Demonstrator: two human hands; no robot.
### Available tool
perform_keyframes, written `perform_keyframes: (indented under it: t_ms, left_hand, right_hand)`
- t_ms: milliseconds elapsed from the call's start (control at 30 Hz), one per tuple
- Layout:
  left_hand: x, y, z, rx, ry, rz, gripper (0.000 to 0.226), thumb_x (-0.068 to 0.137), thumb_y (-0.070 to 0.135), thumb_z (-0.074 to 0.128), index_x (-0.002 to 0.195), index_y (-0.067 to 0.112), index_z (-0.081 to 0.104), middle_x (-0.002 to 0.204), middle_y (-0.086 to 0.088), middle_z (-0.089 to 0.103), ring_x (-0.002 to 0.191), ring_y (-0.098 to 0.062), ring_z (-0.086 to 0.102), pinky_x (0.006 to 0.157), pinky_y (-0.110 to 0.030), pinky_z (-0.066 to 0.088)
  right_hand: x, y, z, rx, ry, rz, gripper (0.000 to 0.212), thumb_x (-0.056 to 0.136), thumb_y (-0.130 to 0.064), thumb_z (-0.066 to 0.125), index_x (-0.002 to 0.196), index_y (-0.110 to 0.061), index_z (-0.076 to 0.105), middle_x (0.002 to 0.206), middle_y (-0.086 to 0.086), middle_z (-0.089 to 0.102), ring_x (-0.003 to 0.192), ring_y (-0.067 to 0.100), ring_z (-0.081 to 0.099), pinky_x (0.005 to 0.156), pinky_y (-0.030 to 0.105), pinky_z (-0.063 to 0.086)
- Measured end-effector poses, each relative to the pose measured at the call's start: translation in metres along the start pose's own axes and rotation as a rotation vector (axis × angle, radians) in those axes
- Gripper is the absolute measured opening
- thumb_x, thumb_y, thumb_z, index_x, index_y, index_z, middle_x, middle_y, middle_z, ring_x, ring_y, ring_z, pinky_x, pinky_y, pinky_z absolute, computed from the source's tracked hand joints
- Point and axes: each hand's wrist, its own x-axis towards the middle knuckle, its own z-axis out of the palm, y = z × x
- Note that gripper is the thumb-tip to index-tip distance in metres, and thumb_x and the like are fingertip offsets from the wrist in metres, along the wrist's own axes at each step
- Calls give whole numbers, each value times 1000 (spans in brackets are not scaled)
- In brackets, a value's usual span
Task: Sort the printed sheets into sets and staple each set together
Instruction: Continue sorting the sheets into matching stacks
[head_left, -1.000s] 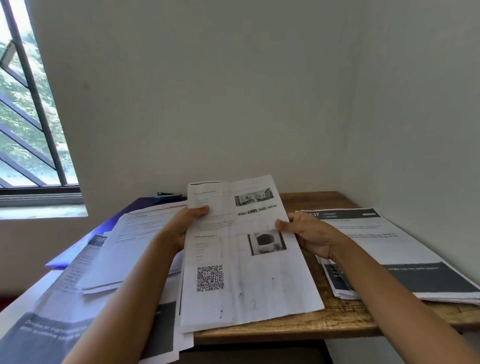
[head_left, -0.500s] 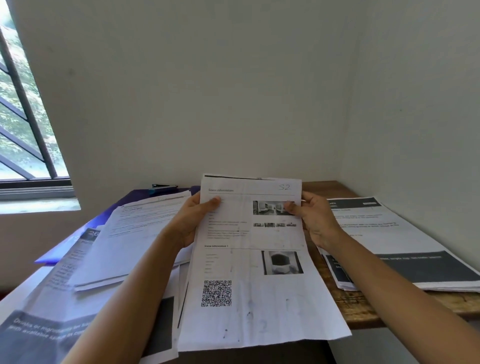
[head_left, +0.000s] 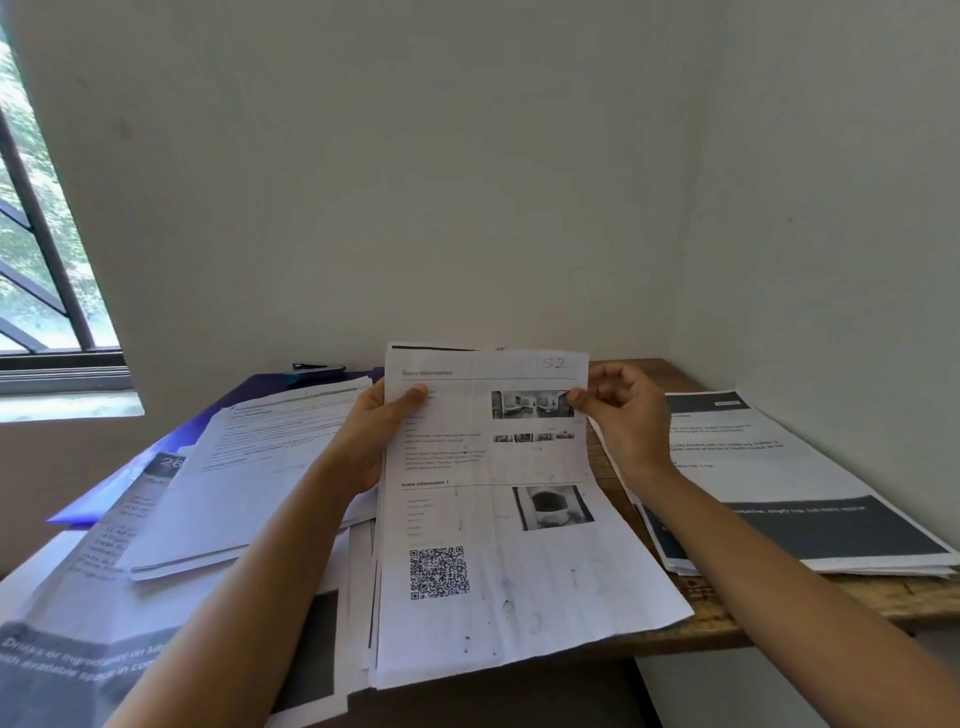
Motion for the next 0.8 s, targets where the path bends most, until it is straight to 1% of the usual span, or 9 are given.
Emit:
perform_keyframes:
  t_ms: [133,233,300,367,500,600,667,733,800]
  left_hand:
    - [0,-1,1,-19,32,5,17,96,16,55,112,11,59,98,-11,71,82,-25,70,65,-39,61]
    - [0,-1,1,-52,58,15,11,96,14,54,105,13,61,87,-6,74,74,-21,72,58,-36,61]
    - [1,-1,0,-74,75,28,10,96,13,54,103,13,62,82,-3,75,71,-19,73,56,-34,60]
    - [2,0,-2,-85,89,33,10,96,13,54,102,13,62,83,-3,75,71,-18,73,57,-34,60]
    - [3,1,-3,-87,81,36,10,96,13,54,103,13,62,83,-4,75,73,-19,73,57,-35,60]
    - [2,1,-4,-93,74,38,10,96,13,54,102,12,62,84,-5,75,73,-20,73,57,-35,60]
    - [2,1,-4,-96,68,39,10,96,13,55,101,13,63,86,-5,75,73,-20,73,57,-34,59]
    - [2,1,-4,-94,58,41,11,96,13,54,102,13,63,88,-6,74,75,-21,73,57,-35,59]
    - [1,2,-4,-95,44,45,12,96,13,54,103,13,63,89,-7,74,76,-21,73,58,-35,60]
  right_hand:
    - [-3,-1,-1,-39,0,-91,15,80,-12,75,81,-12,60,87,-3,69,78,12,66,61,21,56]
    - [-2,-5,0,-83,-24,-185,18,76,-13,78,77,-24,63,98,-7,62,89,17,62,73,21,51]
    - [0,-9,-2,-72,-93,-217,23,72,-13,81,76,-29,66,107,-8,53,100,14,57,84,25,51]
    - [2,-11,-7,-74,-210,-246,22,70,-13,82,77,-29,67,110,-8,52,108,9,51,87,29,52]
    - [1,-15,-11,-76,-434,-212,16,75,-8,78,79,-19,66,102,-9,67,101,9,60,80,26,56]
    - [-2,-17,-10,-41,-478,-165,14,78,-1,74,87,-5,63,90,-6,68,84,3,64,69,16,51]
    - [-3,-16,-9,-84,-441,-207,15,79,-3,74,88,-10,65,87,-7,67,81,2,62,67,14,50]
    - [-2,-12,-10,-175,-385,-265,22,78,-6,76,82,-25,66,89,-16,65,84,1,58,69,12,49]
    - [-2,-9,-9,-241,-350,-291,27,76,-8,78,80,-30,64,94,-23,60,91,2,55,70,7,47]
